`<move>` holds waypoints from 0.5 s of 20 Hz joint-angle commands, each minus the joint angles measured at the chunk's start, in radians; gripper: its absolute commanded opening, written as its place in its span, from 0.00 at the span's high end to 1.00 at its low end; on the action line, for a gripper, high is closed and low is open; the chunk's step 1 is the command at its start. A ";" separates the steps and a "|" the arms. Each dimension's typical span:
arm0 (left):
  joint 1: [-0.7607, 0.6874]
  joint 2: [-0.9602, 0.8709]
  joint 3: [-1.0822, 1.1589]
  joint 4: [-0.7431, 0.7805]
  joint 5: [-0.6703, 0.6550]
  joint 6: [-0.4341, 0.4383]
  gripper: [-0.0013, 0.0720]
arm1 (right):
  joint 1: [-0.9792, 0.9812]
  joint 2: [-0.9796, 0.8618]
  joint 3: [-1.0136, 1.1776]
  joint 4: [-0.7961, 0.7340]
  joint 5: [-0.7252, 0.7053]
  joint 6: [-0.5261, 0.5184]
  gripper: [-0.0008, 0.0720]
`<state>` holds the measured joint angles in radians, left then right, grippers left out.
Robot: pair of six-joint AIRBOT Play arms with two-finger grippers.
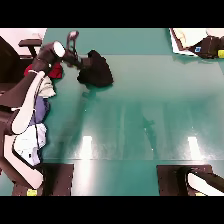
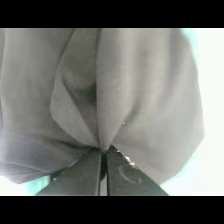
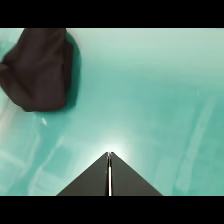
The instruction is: Fold the shirts.
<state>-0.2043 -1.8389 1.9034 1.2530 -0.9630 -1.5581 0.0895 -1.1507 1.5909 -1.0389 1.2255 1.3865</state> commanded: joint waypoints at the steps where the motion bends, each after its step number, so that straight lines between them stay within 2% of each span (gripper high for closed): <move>1: 0.001 0.091 0.174 0.000 -0.081 0.026 0.95 | 0.000 0.053 0.001 0.000 -0.064 0.000 0.97; 3: 0.000 0.238 0.179 -0.002 -0.063 0.050 0.95 | 0.000 0.102 0.001 0.000 -0.102 0.000 0.97; 6: -0.010 0.432 0.179 -0.005 -0.130 0.094 0.95 | 0.000 0.159 0.001 -0.002 -0.108 0.000 0.97; 10: -0.151 0.566 0.124 -0.003 -0.219 0.127 0.95 | -0.001 0.206 0.001 -0.008 -0.127 0.000 0.97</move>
<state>-0.2794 -1.3678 2.0521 1.2491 -1.1149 -1.4586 0.0895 -0.9802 1.5913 -1.0431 1.1210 1.3865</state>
